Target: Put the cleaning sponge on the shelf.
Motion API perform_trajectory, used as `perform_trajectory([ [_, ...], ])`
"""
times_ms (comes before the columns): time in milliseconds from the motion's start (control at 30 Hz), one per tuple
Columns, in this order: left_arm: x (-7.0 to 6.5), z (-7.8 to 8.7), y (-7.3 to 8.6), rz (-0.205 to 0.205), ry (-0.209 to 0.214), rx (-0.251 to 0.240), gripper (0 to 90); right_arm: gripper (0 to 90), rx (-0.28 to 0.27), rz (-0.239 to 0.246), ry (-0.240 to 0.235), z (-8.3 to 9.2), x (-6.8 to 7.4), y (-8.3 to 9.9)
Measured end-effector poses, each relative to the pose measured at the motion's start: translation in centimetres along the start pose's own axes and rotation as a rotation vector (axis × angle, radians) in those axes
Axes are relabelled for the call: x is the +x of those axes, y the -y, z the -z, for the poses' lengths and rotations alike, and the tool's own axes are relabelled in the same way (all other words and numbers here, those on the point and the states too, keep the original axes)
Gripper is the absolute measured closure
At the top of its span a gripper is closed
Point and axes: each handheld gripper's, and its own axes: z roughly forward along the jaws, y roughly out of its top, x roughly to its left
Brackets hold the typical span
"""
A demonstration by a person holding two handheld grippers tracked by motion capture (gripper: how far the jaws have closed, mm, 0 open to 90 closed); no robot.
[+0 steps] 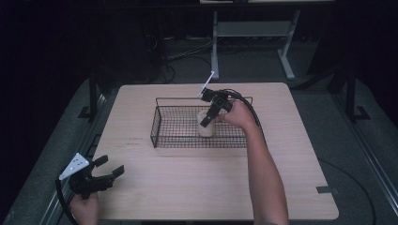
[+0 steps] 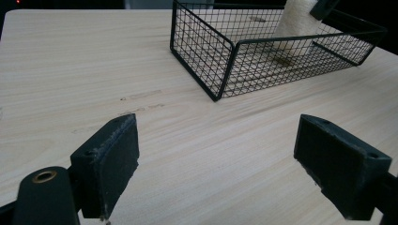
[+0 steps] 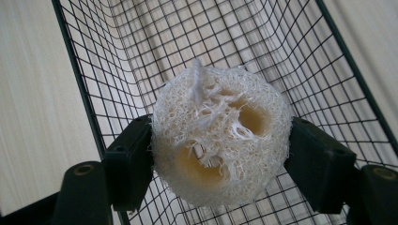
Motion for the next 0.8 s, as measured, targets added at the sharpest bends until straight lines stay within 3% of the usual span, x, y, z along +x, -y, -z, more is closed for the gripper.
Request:
perform_trajectory([
  [267, 0.0, 0.0, 0.0, 0.001, 0.002, 0.000, 13.8, 28.2, 0.009, -0.003, -0.026, -1.0, 0.0, 0.6],
  [800, 0.0, 0.2, 0.0, 0.005, -0.003, -0.007, 13.8, 28.1, 0.014, -0.006, -0.018, -1.8, 0.1, 1.0],
])
